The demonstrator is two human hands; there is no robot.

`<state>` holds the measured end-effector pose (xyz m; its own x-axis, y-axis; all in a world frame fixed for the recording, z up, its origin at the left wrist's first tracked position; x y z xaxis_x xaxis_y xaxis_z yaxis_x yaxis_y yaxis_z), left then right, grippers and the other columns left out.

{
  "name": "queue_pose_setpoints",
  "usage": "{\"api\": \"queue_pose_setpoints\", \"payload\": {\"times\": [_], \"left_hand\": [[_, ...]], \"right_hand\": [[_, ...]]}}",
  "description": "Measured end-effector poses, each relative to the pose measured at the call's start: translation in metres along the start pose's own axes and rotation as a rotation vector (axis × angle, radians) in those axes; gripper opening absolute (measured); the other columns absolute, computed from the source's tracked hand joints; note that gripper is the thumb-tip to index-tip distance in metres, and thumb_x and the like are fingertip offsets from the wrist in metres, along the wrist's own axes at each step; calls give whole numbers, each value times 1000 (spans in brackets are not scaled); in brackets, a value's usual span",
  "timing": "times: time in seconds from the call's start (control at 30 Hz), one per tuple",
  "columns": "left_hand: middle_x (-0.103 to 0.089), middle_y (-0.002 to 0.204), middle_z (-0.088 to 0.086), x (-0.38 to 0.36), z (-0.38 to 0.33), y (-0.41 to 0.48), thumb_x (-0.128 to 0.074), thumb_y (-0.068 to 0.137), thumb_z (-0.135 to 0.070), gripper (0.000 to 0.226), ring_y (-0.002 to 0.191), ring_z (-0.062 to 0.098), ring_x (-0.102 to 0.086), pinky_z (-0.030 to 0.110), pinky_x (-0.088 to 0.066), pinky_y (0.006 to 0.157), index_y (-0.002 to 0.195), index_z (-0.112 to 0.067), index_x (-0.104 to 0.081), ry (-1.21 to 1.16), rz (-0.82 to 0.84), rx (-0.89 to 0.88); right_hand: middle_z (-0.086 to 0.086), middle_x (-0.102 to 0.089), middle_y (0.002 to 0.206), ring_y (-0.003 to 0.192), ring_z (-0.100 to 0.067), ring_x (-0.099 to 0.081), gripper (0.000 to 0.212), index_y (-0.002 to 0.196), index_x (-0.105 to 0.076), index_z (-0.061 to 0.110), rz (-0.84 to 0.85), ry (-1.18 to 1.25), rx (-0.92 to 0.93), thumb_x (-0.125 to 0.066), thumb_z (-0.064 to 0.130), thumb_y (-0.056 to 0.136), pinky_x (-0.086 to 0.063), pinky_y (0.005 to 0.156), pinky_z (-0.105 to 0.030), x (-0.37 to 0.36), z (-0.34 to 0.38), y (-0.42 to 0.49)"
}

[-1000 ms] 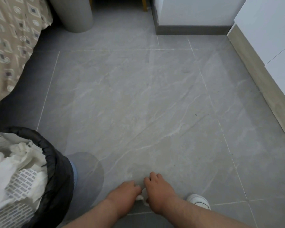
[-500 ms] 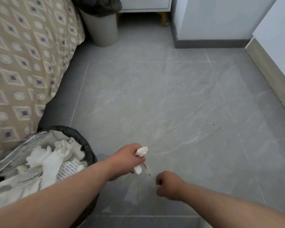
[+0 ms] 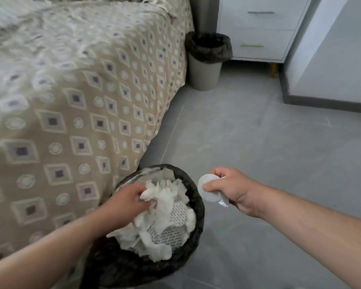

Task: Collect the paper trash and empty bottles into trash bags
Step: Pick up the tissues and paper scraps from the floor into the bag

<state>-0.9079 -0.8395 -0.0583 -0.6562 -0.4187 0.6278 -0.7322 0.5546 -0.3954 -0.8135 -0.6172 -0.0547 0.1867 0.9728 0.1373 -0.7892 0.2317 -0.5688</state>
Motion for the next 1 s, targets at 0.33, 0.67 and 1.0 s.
{"api": "queue_pose_setpoints", "payload": {"times": [0.33,0.67,1.0], "left_hand": [[-35,127,-7,-29,63,-7,-70,78,-39,61,112,-1,-33,18,-26,98,130,-19,-44,90,-273,-139],[-37,145,7,6,56,-34,-44,77,-55,72,134,20,-30,32,-21,109,139,-17,-43,155,-361,-292],[20,156,-6,-20,92,-35,-38,51,-95,129,143,6,22,22,8,115,150,-26,6,478,-155,-214]], "right_hand": [[-9,-62,78,70,-22,-58,18,73,-58,16,3,-94,-46,-67,1,80,-42,57,-26,-65,-2,23],[0,-59,84,71,-18,-59,24,97,-58,13,-3,-519,212,-70,30,83,-55,67,-38,-104,15,42],[7,-6,162,149,-13,-8,99,152,-11,36,269,-1241,449,-63,67,74,-18,120,-34,-94,-11,24]]}}
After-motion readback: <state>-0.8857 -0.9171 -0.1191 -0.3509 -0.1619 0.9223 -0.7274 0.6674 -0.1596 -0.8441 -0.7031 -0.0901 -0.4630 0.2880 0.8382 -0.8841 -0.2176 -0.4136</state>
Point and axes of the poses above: each hand's wrist, its own y-axis towards the middle knuckle, its own x-axis out of the back of the hand, z = x × y, the point moved 6 cm from there along y, towards the middle knuckle
